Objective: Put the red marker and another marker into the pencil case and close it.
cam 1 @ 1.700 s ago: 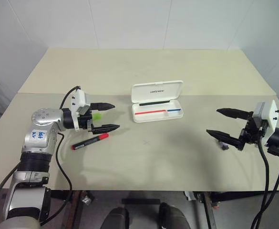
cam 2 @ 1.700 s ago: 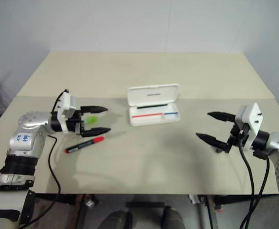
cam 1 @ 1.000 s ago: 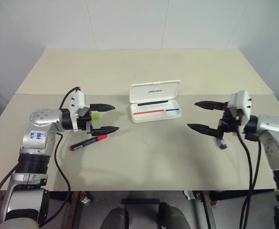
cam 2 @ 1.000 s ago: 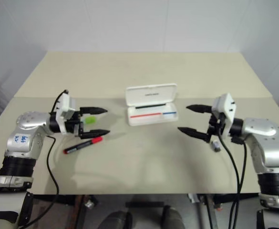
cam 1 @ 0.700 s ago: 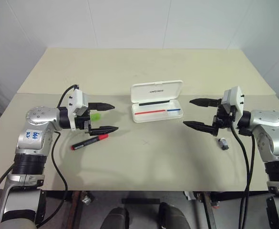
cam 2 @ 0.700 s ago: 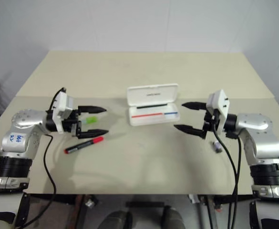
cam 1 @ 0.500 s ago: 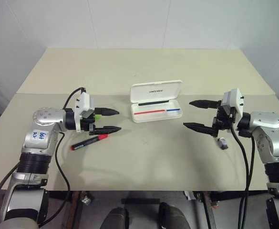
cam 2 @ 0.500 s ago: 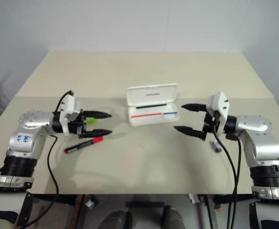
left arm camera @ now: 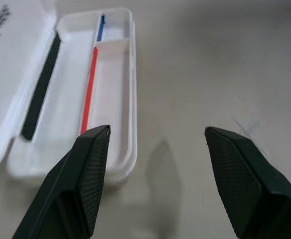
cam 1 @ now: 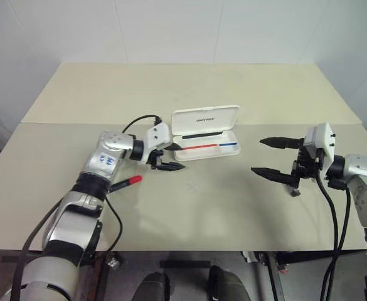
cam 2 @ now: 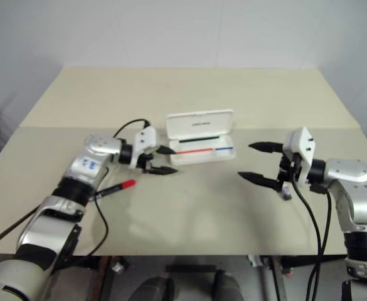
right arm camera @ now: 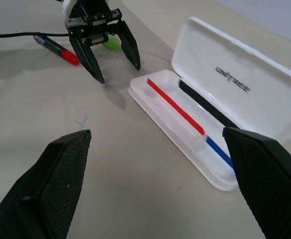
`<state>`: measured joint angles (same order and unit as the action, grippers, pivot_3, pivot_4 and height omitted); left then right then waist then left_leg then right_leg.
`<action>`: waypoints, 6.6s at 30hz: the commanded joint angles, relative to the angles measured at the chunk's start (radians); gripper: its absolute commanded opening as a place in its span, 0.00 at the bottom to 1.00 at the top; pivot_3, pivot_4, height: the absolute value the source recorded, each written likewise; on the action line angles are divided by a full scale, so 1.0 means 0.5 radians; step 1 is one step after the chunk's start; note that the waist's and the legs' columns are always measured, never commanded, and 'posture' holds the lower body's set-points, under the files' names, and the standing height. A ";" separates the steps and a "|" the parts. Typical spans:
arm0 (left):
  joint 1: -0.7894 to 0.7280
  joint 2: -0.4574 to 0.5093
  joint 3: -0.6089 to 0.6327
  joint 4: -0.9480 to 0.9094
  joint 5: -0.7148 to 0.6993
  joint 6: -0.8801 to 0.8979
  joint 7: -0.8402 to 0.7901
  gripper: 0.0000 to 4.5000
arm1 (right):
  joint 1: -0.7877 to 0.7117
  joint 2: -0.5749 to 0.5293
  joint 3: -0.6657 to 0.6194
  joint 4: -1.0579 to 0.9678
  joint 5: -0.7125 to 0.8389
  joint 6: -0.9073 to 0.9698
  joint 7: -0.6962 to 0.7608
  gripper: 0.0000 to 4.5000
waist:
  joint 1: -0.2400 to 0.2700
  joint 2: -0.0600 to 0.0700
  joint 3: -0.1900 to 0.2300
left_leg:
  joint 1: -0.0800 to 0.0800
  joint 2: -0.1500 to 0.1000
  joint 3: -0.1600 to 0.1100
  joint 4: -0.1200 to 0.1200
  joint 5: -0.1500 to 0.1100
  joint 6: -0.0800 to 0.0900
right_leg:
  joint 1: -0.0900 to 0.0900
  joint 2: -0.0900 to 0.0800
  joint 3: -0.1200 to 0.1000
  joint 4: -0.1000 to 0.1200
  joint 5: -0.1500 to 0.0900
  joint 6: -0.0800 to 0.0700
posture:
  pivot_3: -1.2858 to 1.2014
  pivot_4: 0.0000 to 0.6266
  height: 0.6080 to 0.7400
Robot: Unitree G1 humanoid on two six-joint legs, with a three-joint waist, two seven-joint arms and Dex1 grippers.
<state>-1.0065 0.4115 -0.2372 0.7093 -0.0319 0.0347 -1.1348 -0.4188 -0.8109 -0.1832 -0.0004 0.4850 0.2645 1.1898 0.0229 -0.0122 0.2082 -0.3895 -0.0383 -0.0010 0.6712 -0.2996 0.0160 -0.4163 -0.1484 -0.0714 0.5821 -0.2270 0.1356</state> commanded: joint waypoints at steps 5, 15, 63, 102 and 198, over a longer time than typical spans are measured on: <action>-0.217 -0.103 -0.078 0.333 0.186 -0.121 0.076 0.70 | 0.253 -0.018 -0.232 -0.315 0.103 0.048 -0.163 1.00 | 0.007 0.000 0.000 | 0.001 0.000 0.001 0.001 0.000 0.000 | 0.000 0.000 0.000 0.002 0.000 0.000 | 0.52 0.24 1.00; -0.336 -0.178 -0.120 0.614 0.331 -0.159 0.046 0.70 | 0.508 -0.048 -0.422 -0.524 0.186 0.109 -0.269 1.00 | 0.006 -0.001 0.000 | -0.004 0.000 0.001 0.017 -0.007 0.007 | 0.001 -0.001 0.001 0.002 0.002 0.004 | 0.52 0.24 1.00; 0.433 0.153 -0.326 -1.289 0.246 0.694 -0.356 0.01 | 0.371 -0.020 -0.257 -0.501 0.287 0.133 -0.192 1.00 | 0.000 -0.001 0.000 | 0.001 0.006 -0.005 0.022 -0.012 0.011 | 0.001 0.000 0.015 0.006 0.002 0.004 | 0.52 0.24 1.00; 0.866 0.762 0.516 -1.966 -0.616 1.453 -0.167 1.00 | 0.100 0.016 -0.105 -0.445 0.333 0.086 0.010 1.00 | -0.009 0.000 0.001 | 0.004 0.010 -0.007 0.021 -0.014 0.014 | 0.001 0.001 0.019 0.006 0.002 0.004 | 0.52 0.24 1.00; -0.065 -0.185 -0.485 -0.633 0.267 0.509 -0.076 0.12 | 0.920 -0.013 -0.528 -0.818 0.313 0.061 -0.338 1.00 | 0.007 -0.004 0.002 | -0.002 0.028 0.027 0.024 -0.016 0.018 | -0.020 0.030 0.045 0.005 0.019 -0.012 | 0.52 0.24 1.00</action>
<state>-1.0160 0.3262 -0.4924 0.4031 0.0999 0.3023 -1.1831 0.0495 -0.8213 -0.4314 -0.3779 0.6181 0.2975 1.0307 0.0266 -0.0143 0.2090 -0.3902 -0.0240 0.0123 0.6829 -0.3077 0.0248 -0.4266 -0.1336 -0.0487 0.5837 -0.2175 0.1293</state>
